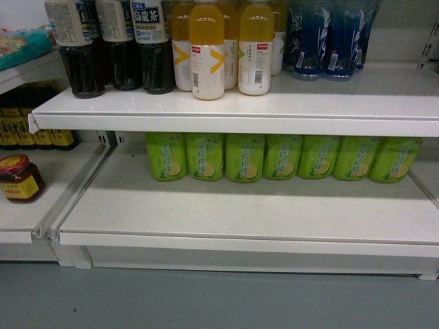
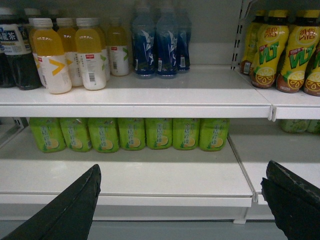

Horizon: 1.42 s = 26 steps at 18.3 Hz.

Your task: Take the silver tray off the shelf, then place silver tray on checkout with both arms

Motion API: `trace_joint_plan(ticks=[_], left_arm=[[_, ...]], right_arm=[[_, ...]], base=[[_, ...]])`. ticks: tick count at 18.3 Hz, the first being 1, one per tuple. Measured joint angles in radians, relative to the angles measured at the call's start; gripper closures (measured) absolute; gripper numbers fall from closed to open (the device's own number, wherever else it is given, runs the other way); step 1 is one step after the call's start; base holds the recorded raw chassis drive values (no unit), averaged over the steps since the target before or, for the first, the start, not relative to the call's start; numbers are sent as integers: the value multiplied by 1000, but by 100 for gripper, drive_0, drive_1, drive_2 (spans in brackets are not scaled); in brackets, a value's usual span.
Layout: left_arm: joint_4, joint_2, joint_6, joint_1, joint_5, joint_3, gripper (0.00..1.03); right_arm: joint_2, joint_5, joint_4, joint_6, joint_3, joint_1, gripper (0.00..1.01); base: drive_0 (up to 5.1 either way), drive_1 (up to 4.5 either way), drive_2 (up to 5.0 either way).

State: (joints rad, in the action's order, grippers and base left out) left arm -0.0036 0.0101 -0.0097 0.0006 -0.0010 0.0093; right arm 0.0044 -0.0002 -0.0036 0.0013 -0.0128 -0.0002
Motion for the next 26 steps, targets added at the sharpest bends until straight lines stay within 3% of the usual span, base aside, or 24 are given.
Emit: trace_joint_plan(ticks=[26], left_arm=[[0, 0, 0, 0, 0, 0, 5]], right_arm=[[0, 0, 0, 0, 0, 0, 3]], base=[[0, 0, 0]])
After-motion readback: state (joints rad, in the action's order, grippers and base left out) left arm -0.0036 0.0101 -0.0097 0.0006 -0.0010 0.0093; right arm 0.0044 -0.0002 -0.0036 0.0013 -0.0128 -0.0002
